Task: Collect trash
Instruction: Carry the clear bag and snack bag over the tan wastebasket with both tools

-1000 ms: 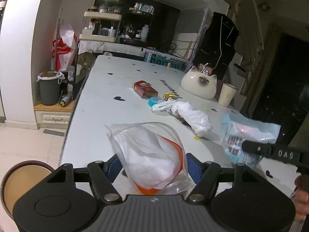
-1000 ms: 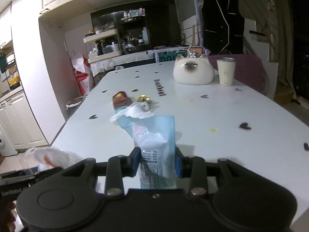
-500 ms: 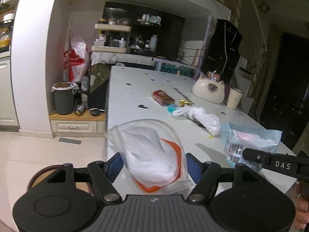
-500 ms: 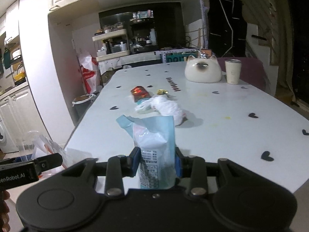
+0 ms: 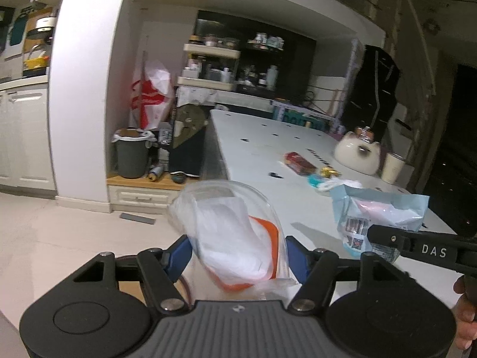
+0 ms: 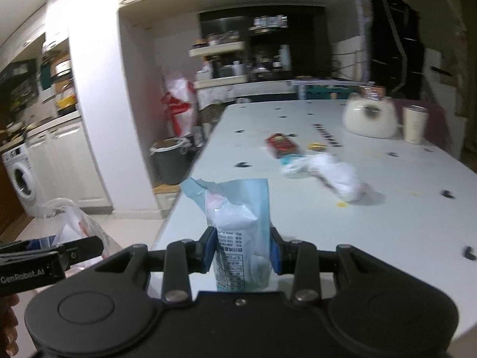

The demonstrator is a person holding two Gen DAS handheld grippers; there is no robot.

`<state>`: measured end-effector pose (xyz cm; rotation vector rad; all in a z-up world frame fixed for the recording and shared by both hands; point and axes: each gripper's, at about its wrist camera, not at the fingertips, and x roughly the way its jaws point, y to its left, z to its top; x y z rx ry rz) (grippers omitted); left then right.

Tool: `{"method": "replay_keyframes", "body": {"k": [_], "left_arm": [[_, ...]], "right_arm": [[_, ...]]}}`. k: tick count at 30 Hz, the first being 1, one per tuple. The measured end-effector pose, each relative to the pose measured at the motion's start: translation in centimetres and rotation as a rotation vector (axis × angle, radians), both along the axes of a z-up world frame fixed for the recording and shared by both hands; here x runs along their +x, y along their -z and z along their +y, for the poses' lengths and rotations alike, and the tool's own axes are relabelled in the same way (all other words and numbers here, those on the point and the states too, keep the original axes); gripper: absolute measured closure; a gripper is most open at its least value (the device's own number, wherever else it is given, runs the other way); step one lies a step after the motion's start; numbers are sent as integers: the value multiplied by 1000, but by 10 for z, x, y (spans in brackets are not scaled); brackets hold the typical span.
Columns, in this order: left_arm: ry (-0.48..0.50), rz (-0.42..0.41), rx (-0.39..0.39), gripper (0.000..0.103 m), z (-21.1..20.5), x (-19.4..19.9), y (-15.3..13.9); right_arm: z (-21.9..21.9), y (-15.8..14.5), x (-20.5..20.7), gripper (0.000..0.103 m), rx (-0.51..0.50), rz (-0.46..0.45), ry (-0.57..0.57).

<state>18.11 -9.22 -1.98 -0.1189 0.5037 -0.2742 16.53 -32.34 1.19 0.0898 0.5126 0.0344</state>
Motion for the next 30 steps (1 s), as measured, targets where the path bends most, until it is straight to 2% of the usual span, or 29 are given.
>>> {"method": "replay_keyframes", "body": {"k": [8,15,23,30], "left_arm": [[-88,38,5,39,55,22,7],[-117,94,2,43,88,54,22],[-143,214,11,45,122,97,56],[-160,311,10,45,146,136,89]], "right_arm": [[57,2,41,66,9,26,-109],[107,7,83,66,3,73,-195],[156,44,145,66,-13,208,-261],[182,83,194,66,-11,313,-277]]}}
